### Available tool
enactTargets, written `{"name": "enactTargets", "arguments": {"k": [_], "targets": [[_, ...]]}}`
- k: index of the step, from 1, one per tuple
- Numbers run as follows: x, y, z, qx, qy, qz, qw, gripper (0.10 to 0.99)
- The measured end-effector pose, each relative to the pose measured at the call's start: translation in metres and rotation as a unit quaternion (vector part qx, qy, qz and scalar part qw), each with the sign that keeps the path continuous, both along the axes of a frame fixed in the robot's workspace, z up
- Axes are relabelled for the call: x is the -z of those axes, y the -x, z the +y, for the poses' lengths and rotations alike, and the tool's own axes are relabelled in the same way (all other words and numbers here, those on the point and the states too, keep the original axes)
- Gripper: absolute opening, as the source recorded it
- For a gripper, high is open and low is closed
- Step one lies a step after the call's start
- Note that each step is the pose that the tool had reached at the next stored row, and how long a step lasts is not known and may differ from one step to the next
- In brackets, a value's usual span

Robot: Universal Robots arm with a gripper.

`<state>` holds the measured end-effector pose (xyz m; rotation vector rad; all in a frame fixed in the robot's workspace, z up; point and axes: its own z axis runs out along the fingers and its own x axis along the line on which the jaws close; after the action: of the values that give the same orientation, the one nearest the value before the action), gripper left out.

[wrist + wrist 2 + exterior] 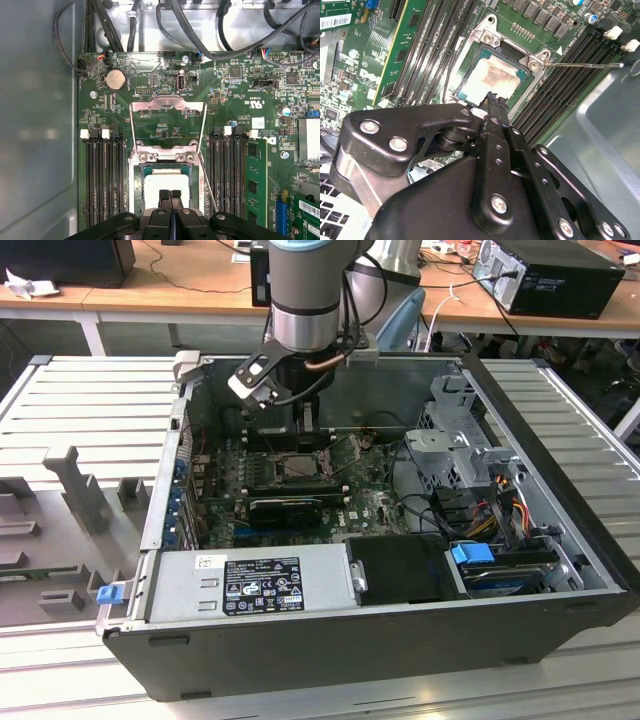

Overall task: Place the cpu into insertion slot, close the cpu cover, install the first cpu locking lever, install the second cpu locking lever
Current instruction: 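Close the cpu cover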

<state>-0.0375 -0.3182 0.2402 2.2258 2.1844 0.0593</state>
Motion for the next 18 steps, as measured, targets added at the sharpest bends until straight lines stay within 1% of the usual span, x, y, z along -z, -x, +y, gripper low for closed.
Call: {"name": "enactTargets", "arguments": {"k": [9,18], "targets": [[-0.0056,0.0,0.0,0.0,0.0,0.0,1.0,0.106],[-0.0072,0.0,0.0,0.0,0.0,-0.0001,1.0,0.106]]}}
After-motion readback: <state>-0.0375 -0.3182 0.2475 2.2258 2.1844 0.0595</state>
